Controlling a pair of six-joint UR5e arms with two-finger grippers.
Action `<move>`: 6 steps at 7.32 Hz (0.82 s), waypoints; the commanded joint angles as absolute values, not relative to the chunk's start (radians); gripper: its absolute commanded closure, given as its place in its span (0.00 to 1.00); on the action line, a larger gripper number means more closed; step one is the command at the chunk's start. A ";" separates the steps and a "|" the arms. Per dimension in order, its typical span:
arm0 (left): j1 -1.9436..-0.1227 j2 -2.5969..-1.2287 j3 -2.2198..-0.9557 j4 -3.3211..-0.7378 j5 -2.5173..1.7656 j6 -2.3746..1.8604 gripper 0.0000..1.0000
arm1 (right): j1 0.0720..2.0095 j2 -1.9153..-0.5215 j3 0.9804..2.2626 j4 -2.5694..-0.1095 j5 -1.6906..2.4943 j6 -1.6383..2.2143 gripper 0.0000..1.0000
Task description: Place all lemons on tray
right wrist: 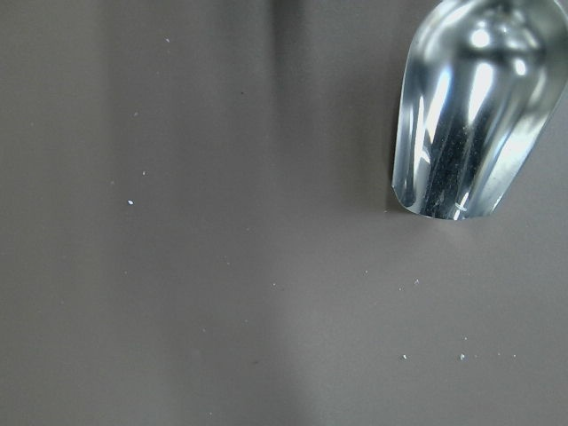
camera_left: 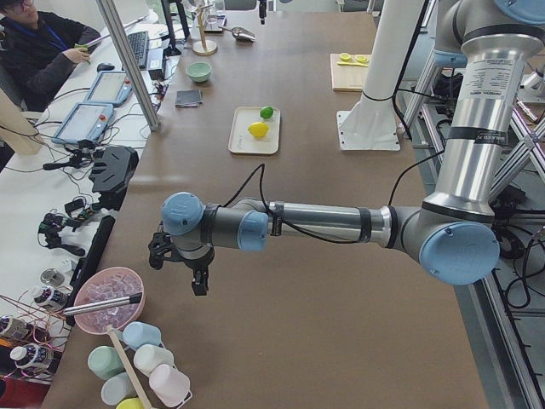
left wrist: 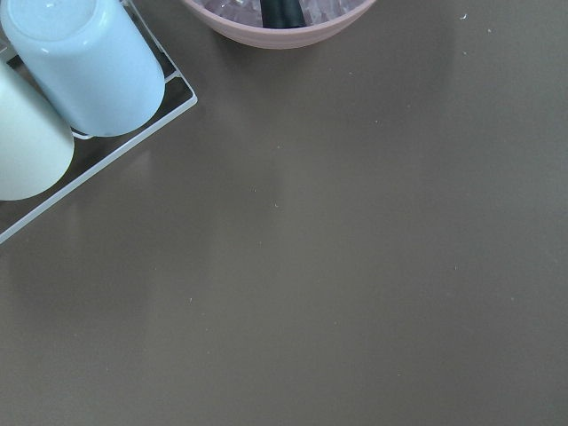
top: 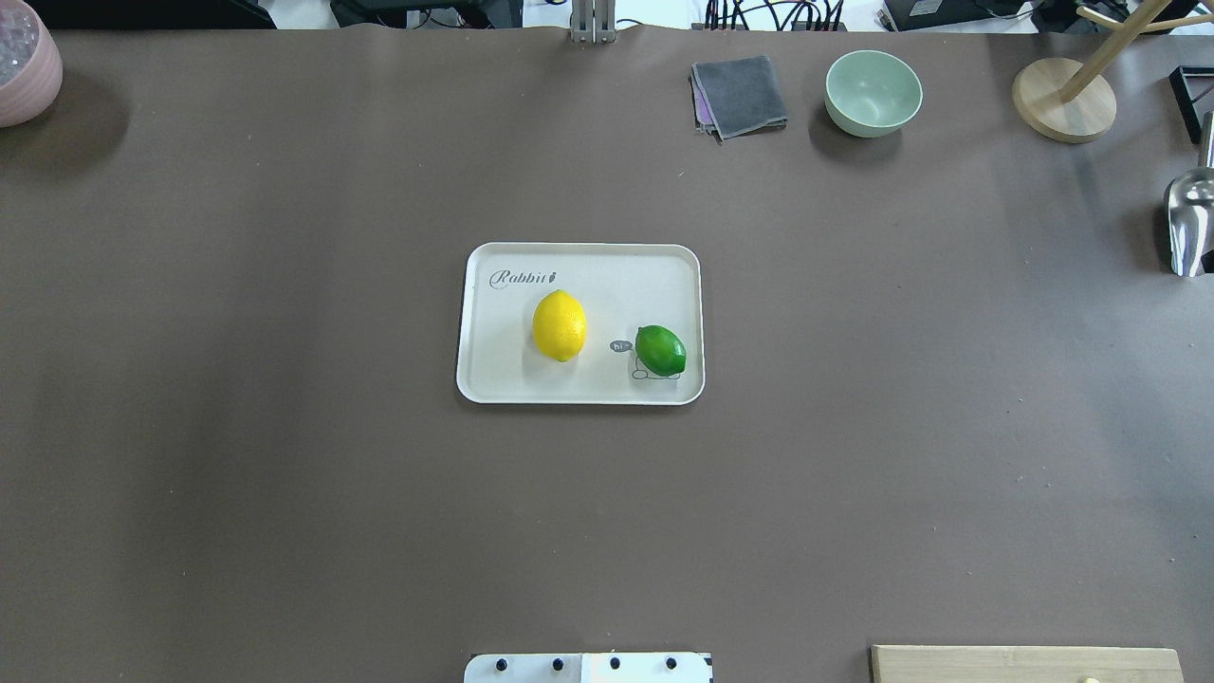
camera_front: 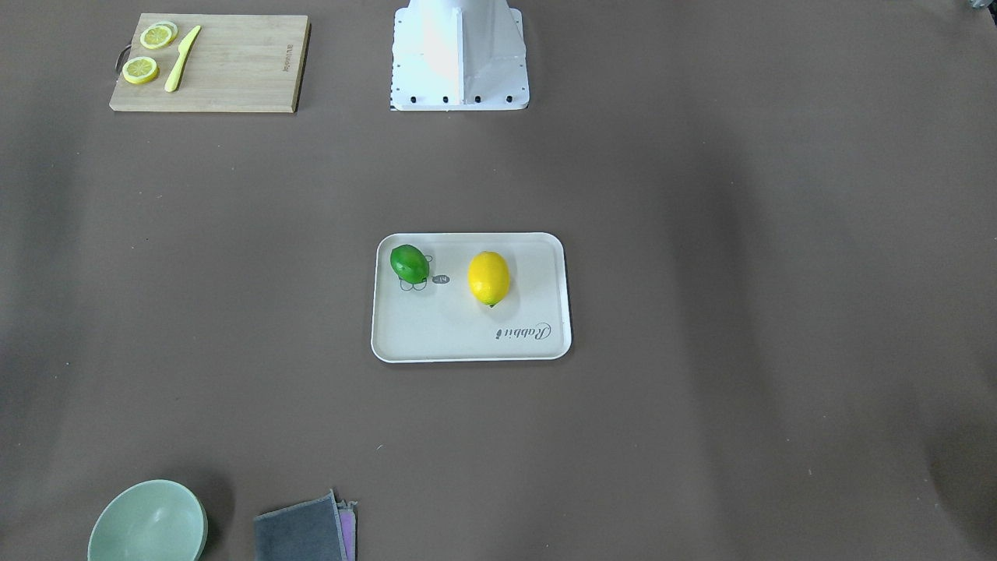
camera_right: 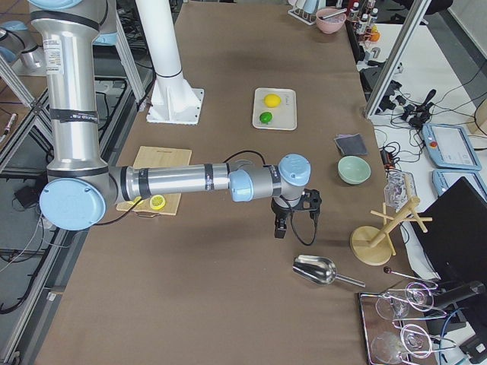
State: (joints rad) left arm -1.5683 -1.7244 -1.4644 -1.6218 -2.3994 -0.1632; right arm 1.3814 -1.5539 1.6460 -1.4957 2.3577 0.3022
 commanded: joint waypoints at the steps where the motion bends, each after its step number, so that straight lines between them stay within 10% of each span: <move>1: -1.559 -1.724 -1.463 -1.624 -2.399 -0.167 0.02 | 1.382 -1.554 1.646 -1.496 2.358 0.302 0.00; 6: -1.548 -1.724 -1.460 -1.626 -2.401 -0.164 0.02 | 1.376 -1.554 1.646 -1.496 2.358 0.302 0.00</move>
